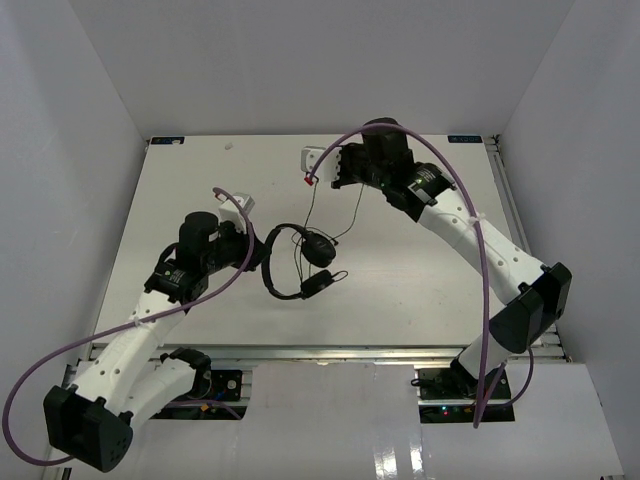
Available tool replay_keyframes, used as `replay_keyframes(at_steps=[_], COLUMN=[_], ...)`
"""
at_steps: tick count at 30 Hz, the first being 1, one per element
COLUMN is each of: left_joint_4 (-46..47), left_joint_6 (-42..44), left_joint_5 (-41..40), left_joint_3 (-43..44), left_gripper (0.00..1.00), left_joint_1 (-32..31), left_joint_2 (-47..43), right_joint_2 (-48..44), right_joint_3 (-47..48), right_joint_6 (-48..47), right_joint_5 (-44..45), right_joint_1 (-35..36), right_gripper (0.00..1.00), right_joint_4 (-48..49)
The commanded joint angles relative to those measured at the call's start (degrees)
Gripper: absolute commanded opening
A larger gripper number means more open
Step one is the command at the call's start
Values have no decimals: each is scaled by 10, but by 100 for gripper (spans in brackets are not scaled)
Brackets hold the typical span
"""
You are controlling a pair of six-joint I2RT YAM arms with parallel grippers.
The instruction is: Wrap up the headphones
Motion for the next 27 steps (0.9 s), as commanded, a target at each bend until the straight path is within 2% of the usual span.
replay_keyframes(at_steps=[1,6,12,20,27], left_joint_4=[9,3,-2,-14,-34], left_joint_6=[-46,-84,-128,-170,-197], left_joint_5=[47,55,38,9,3], left_joint_3=[27,35,75,148,212], left_gripper=[0,0,0,0,0], left_joint_1=[-3,-2,-2,-3,-2], left_joint_2=[-37,-67,-79,-62,-35], right_joint_2=[-53,-88,-105,-121,-131], right_joint_3=[-64,-124,-155,-236,-319], right_joint_6=[46,97,183,327,461], right_joint_5=[-117,-221,-352,-481,-546], right_joint_1=[-14,-37,-75,-102,-102], right_gripper=[8,8,8,8,8], right_joint_4=[-26,-31,-24,60,211])
